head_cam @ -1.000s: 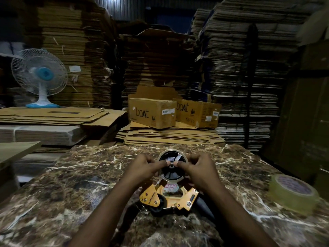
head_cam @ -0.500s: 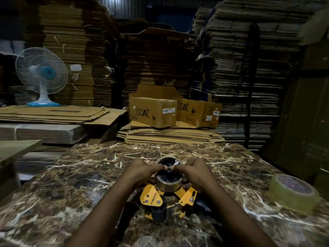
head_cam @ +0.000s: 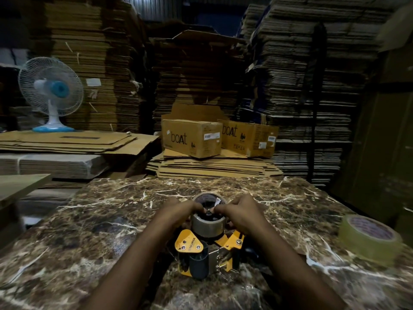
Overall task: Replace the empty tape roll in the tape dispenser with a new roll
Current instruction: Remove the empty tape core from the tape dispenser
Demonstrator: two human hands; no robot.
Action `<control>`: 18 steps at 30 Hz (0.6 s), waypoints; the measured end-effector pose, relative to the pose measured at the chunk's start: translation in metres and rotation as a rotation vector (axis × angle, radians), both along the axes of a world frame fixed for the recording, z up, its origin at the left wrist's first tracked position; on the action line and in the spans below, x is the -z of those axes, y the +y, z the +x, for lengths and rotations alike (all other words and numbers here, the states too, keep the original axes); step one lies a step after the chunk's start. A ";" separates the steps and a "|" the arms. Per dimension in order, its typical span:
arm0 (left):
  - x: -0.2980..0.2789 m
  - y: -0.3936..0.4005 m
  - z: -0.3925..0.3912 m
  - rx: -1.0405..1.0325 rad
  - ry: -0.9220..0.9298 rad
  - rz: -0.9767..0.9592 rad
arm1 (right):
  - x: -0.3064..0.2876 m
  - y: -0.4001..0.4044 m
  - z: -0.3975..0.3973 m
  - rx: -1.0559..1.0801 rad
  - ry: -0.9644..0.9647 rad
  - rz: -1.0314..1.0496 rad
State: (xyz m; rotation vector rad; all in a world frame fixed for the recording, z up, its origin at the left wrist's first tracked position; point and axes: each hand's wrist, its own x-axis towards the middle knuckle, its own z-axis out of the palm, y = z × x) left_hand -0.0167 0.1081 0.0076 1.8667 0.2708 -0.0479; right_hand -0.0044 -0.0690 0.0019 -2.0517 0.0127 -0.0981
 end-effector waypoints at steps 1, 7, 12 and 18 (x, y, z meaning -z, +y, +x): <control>0.001 0.000 0.001 0.004 -0.006 0.009 | 0.001 -0.001 -0.001 -0.004 -0.015 0.004; -0.004 -0.008 -0.008 -0.014 -0.061 0.073 | 0.001 -0.004 -0.001 -0.013 0.001 0.016; -0.002 -0.008 -0.005 -0.021 -0.056 0.098 | -0.003 -0.002 -0.002 -0.038 0.061 0.020; -0.001 -0.007 -0.004 -0.035 -0.054 0.067 | -0.001 0.000 0.005 -0.056 0.143 0.021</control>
